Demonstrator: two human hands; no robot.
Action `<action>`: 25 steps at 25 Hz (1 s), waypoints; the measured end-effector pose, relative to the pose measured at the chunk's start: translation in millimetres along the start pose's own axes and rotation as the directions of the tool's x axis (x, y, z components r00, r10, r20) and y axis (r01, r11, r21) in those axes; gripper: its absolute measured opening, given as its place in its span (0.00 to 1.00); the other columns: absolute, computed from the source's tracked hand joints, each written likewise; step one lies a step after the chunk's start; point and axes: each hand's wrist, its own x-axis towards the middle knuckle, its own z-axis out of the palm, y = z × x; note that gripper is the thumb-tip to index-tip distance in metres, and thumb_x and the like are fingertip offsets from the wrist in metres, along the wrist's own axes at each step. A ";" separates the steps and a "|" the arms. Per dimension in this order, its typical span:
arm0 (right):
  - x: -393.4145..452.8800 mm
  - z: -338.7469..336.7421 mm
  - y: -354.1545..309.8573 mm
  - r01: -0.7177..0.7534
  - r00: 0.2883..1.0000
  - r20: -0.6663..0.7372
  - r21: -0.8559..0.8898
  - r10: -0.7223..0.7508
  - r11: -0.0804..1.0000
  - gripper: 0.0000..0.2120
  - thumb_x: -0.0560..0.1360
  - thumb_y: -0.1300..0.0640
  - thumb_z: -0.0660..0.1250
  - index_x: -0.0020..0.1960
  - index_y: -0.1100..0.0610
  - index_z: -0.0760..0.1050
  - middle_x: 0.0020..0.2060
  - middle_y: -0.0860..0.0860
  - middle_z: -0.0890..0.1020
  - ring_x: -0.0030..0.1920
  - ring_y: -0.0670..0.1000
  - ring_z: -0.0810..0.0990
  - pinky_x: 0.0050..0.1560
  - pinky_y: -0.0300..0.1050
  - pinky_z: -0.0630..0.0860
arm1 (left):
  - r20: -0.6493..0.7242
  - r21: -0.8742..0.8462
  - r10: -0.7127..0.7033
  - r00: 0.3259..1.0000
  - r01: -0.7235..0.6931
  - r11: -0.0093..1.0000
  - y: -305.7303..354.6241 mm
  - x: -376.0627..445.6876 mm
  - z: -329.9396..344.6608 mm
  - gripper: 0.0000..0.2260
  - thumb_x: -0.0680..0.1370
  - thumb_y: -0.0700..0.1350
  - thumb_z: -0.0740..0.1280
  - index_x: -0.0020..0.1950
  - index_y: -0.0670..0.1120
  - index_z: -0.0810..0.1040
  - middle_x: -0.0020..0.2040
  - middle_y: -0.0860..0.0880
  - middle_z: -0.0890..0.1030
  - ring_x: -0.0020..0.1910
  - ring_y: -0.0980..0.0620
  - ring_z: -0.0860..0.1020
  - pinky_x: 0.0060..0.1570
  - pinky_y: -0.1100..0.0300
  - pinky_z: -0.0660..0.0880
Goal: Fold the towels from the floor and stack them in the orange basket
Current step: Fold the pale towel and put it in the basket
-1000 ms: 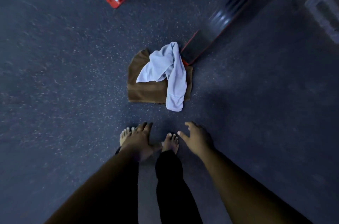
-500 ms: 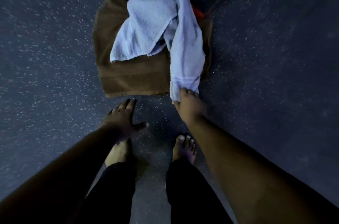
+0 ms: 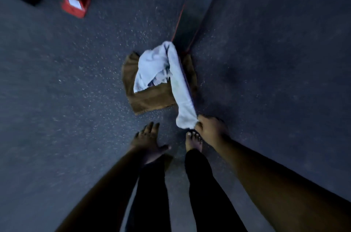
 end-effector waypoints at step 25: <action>-730.3 -18.5 62.5 -0.208 0.631 -0.262 0.850 0.730 0.485 0.12 0.72 0.47 0.60 0.36 0.54 0.65 0.31 0.49 0.73 0.38 0.56 0.77 0.37 0.49 0.69 | 0.361 0.668 0.673 0.645 -0.682 0.296 207.5 -511.9 84.6 0.46 0.75 0.68 0.68 0.84 0.51 0.50 0.84 0.48 0.55 0.81 0.45 0.59 0.75 0.52 0.62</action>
